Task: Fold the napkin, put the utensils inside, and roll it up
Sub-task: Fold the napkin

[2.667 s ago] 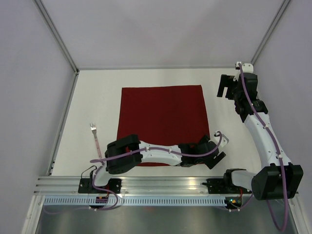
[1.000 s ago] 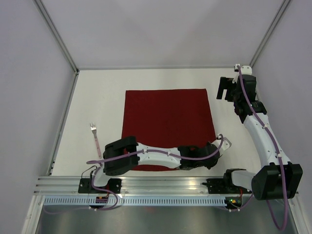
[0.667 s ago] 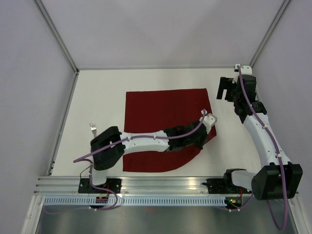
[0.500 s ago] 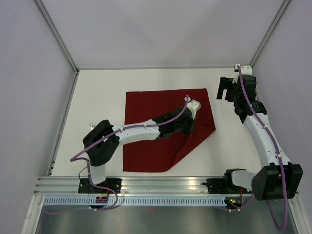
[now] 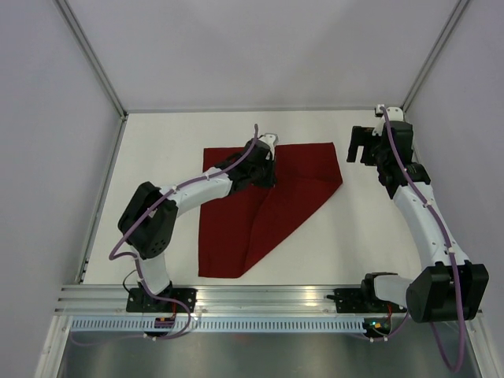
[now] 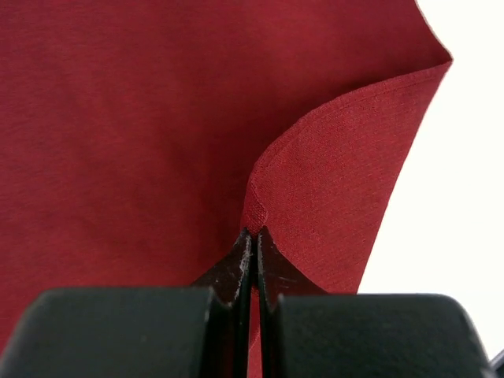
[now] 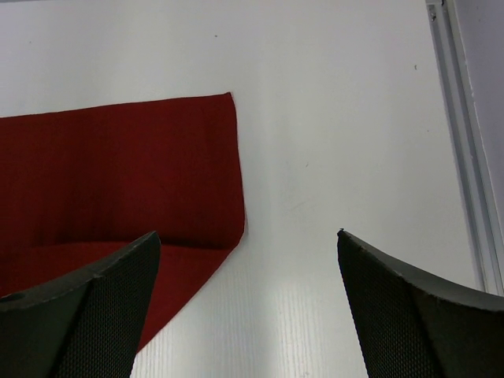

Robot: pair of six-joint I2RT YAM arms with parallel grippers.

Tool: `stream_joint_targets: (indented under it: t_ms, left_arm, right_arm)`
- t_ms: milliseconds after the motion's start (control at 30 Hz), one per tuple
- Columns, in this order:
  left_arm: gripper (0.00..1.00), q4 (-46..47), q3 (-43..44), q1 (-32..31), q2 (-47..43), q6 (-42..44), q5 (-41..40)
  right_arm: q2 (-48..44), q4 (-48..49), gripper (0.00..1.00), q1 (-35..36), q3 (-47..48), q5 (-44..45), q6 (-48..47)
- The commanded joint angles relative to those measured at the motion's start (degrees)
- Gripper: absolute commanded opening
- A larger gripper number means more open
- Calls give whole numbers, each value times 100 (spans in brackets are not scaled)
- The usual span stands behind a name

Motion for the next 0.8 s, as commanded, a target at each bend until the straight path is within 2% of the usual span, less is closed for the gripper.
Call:
stream_joint_targets:
  t_ms: [0, 333, 767]
  left_arm:
    - [2, -211, 262, 244, -209, -170, 137]
    - [2, -404, 447, 1078, -122, -100, 243]
    - [2, -589, 781, 1747, 89, -82, 436]
  right_arm:
    - [51, -166, 98, 61, 144, -173, -17]
    - [78, -324, 98, 202, 179, -357, -139]
    - [122, -368, 98, 307, 188, -357, -157]
